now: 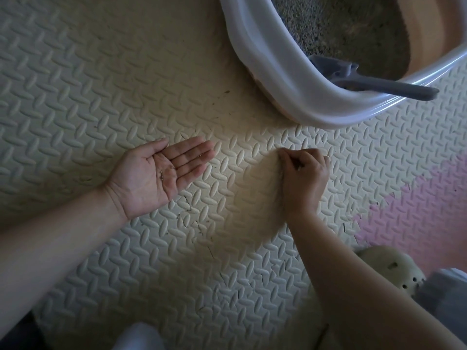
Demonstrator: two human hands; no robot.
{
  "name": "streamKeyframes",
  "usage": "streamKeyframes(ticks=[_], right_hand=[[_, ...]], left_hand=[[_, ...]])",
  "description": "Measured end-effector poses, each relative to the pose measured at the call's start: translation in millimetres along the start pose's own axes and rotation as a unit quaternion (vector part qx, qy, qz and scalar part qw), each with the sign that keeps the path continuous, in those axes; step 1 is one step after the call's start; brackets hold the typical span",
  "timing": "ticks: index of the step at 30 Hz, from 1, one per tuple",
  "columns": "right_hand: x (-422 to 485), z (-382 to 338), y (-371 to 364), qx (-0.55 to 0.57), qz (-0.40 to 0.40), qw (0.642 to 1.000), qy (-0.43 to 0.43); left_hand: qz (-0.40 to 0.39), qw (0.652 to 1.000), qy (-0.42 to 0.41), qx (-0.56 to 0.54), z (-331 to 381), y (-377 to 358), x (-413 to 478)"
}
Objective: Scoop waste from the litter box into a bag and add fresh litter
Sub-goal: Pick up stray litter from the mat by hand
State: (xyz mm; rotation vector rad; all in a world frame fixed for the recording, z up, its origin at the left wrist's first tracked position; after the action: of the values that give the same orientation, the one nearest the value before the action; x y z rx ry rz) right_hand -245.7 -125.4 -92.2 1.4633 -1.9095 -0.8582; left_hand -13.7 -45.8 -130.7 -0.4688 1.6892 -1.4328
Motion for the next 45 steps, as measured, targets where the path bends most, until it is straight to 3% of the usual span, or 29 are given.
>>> streamKeyframes(ticks=[10, 14, 16, 20, 23, 30, 36, 42, 45], right_hand=[[0, -5, -8, -0.107, -0.047, 0.992, 0.049], [-17, -70, 0, 0.004, -0.029, 0.986, 0.166], [-38, -125, -4, 0.057, -0.045, 0.965, 0.251], [-78, -206, -20, 0.084, -0.105, 0.917, 0.376], [-89, -227, -23, 0.088, -0.108, 0.904, 0.405], [-102, -269, -19, 0.102, -0.095, 0.881, 0.451], [-100, -308, -4, 0.197, -0.114, 0.886, 0.404], [-102, -318, -13, 0.26, -0.2, 0.896, 0.3], [-123, -325, -36, 0.292, -0.301, 0.881, 0.218]], left_hand=[[-0.006, 1.0, -0.001, -0.019, 7, -5, 1], [0.023, 0.999, -0.036, -0.013, 17, -6, -1], [0.05, 0.996, -0.069, -0.009, 26, -9, -2], [0.009, 0.995, -0.099, -0.032, 41, -36, -10], [0.023, 0.987, -0.16, 0.012, 57, -48, -23], [-0.027, 0.968, -0.25, -0.02, 82, -87, -66], [-0.027, 0.944, -0.322, -0.064, 98, -105, -115], [0.014, 0.899, -0.432, -0.069, 117, -110, -186], [0.032, 0.859, -0.504, -0.082, 124, -108, -240]])
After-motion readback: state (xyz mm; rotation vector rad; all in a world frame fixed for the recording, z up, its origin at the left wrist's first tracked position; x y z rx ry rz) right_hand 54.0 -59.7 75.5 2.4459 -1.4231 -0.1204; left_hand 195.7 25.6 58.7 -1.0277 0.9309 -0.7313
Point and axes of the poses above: each hand's wrist, its own x-axis towards the middle knuckle, its own y-axis out of the back of the hand, z = x × y, the point moved 8 cm from there along x, towards the middle knuckle
